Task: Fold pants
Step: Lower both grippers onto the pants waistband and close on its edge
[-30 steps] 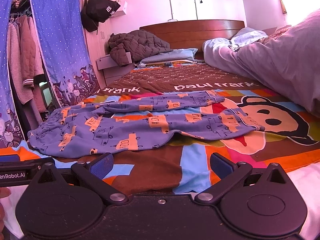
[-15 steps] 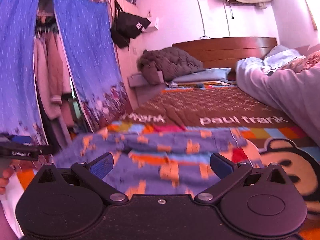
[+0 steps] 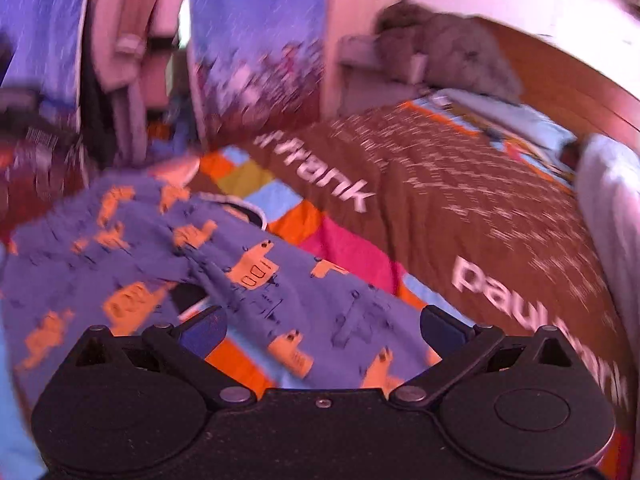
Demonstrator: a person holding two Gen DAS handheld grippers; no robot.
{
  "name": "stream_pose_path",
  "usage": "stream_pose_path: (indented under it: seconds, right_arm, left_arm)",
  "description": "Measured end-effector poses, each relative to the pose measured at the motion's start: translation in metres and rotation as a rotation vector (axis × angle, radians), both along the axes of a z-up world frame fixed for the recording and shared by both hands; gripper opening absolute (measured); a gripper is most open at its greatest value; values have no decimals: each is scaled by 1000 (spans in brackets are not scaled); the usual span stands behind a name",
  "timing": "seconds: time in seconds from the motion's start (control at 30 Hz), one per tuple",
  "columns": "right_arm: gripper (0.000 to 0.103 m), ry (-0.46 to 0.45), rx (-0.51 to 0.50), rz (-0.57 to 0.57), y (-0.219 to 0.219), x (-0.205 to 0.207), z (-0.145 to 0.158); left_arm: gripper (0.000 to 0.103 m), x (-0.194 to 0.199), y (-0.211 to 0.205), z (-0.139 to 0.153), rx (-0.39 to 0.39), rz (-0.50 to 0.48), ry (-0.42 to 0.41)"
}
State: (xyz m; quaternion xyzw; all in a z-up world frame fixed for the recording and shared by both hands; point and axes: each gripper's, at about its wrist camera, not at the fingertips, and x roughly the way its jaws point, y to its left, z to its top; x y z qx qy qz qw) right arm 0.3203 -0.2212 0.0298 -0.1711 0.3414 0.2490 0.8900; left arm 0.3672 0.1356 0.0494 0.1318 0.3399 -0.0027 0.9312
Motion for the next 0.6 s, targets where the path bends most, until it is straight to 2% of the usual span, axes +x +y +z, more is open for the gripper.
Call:
stream_pose_path:
  seconds: [0.07,0.1,0.17,0.2,0.27,0.37,0.43,0.47,0.5,0.53,0.6]
  right_arm:
    - [102,5,-49,49,17,24,-19]
    - [100,11,-62,70,23,34,-29]
    - [92,31,-79,93,33,55,-46]
    - [88,42,-75,95,36,65,-52]
    - [87,73,-53,84,38,86,-64]
    - [81,113,-31,73,39,115,-74]
    - [76,128,-28,80,42,131,-77]
    - [75,139,-28,91,44,138,-79]
    - [73,155,-29,102,46,144,-81]
    - [73,172,-28,112,48,148,-82]
    - [72,193,-16,136,52,154,-83]
  left_arm:
    - [96,25,3,-17,40,-60,41]
    - [90,36,3,-26,69,-81,61]
    - [87,52,5,-42,86,-123,106]
    - [87,57,5,-48,76,-143,131]
    - [87,63,5,-60,33,-192,188]
    - [86,63,4,-71,-22,-256,231]
    - [72,64,1,-78,-16,-266,263]
    - [49,66,-1,-82,3,-251,294]
    - [40,69,-2,-85,7,-237,331]
    - [38,71,-1,-86,-10,-219,340]
    - [14,71,-3,-83,-15,-214,342]
